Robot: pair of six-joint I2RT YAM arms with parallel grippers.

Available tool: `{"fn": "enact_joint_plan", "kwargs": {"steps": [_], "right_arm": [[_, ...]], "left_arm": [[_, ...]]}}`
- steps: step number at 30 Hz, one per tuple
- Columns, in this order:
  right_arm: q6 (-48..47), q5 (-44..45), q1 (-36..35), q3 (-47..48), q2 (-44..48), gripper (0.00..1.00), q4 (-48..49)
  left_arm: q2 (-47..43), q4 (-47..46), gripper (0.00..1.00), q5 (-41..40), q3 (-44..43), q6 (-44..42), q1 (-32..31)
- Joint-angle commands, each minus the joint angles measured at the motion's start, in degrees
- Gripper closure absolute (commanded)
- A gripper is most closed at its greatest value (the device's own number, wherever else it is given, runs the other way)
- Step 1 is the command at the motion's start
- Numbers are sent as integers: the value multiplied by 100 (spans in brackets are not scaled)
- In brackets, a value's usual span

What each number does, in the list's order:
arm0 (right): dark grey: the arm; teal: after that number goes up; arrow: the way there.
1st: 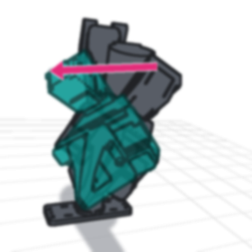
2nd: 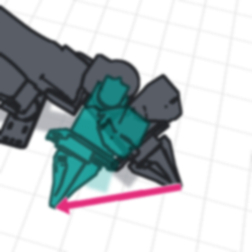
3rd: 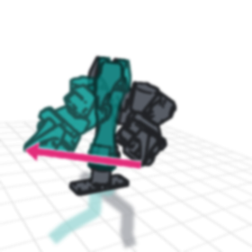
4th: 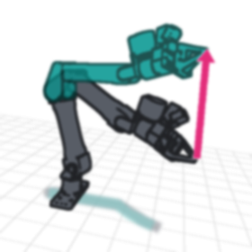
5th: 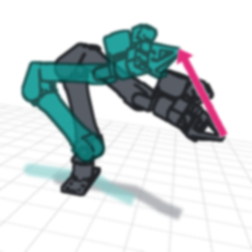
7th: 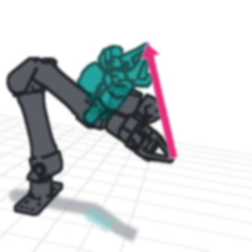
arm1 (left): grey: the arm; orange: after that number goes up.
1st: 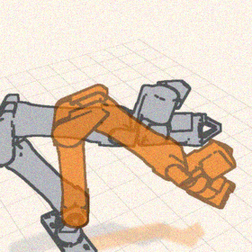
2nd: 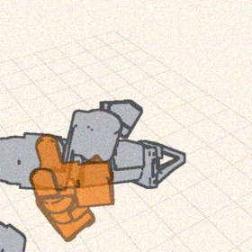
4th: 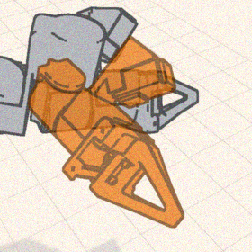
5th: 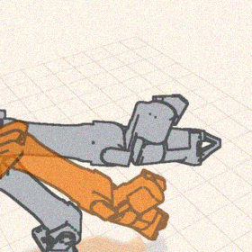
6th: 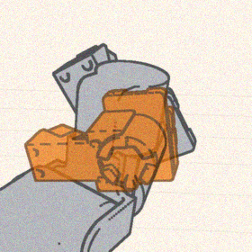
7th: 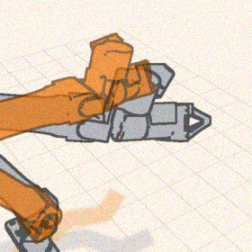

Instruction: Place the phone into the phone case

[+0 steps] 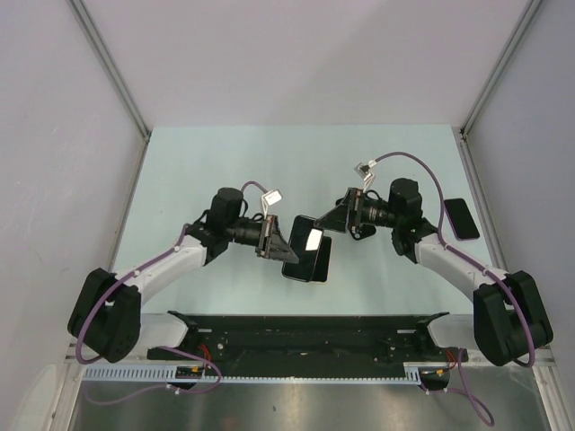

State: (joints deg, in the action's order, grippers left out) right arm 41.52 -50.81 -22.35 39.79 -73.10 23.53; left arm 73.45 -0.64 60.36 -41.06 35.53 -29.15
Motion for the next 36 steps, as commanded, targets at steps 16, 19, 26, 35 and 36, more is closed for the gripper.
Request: {"fn": "enact_joint_plan", "kwargs": {"steps": [16, 19, 26, 35, 36], "right_arm": [[251, -993, 107, 125, 86, 96, 416], [401, -905, 126, 125, 112, 100, 451], [278, -457, 91, 134, 323, 70, 29], [627, -1089, -68, -269, -72, 43, 871], [673, -1072, -68, -322, -90, 44, 1064]], "left_arm": [[687, 1450, 100, -286, -1052, -1187, -47], [995, 1717, 100, -340, -1212, -1329, -39], [1145, 1217, 100, -200, -1141, -952, -39], [759, -364, 100, -24, -772, 374, -65], [706, -410, 100, -94, -729, 419, -56]]}}
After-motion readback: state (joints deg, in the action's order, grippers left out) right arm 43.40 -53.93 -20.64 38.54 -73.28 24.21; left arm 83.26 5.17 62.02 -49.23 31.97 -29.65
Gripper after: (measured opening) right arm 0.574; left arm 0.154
